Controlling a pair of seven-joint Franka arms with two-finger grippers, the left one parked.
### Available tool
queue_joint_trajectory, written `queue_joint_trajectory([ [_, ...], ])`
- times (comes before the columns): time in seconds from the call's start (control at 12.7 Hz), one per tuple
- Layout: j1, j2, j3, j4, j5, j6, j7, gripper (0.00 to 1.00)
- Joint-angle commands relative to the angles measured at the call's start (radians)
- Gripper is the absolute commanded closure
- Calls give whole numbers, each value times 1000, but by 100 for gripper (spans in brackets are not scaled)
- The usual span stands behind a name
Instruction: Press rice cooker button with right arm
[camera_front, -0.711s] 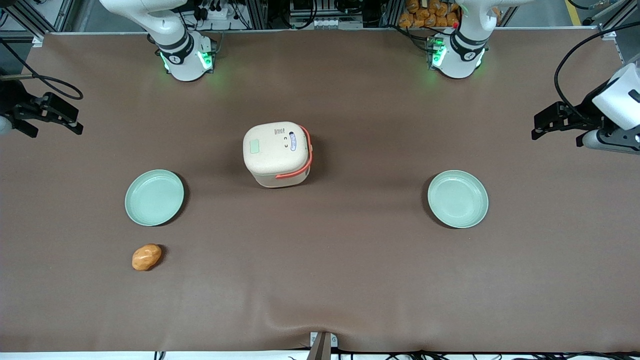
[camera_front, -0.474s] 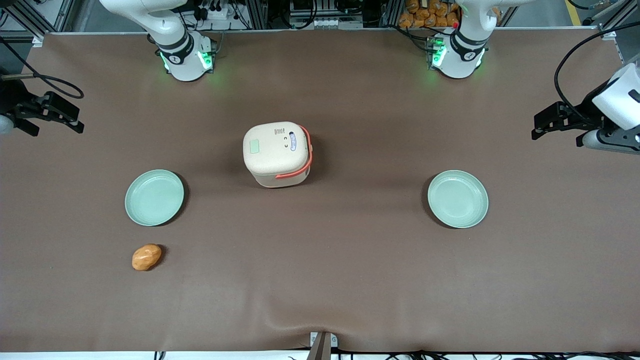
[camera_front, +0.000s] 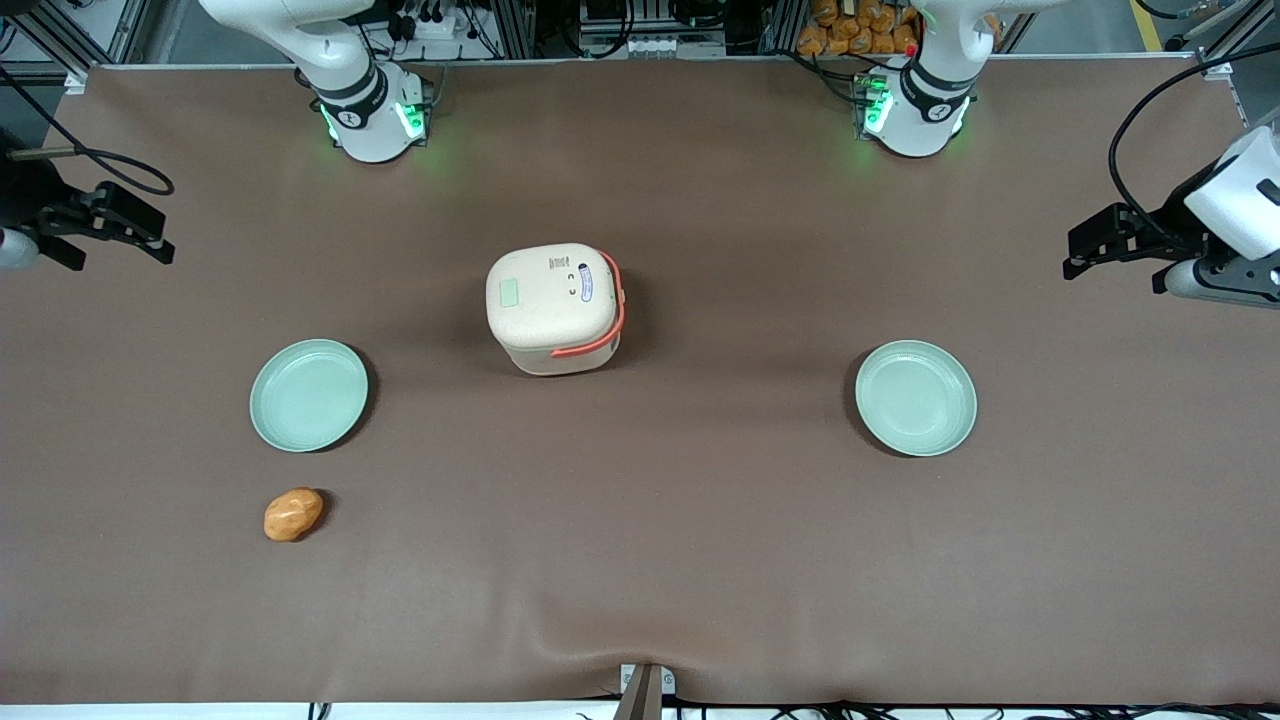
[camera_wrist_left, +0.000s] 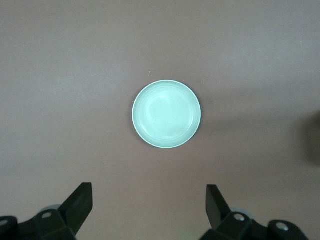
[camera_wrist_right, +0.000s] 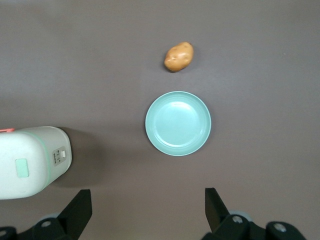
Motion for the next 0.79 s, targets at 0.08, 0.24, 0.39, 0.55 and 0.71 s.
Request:
queue_joint_trajectory([
  [0.08,-7,10,80,-6,14,19,5,14],
  [0.24,30,25,113,-4,14,23,108,49],
  [0.39,41,53,197,-6,12,35,250,82],
  [0.55,65,87,255,-15,3,52,339,100],
  [0.71,96,111,286,-55,3,101,385,100],
])
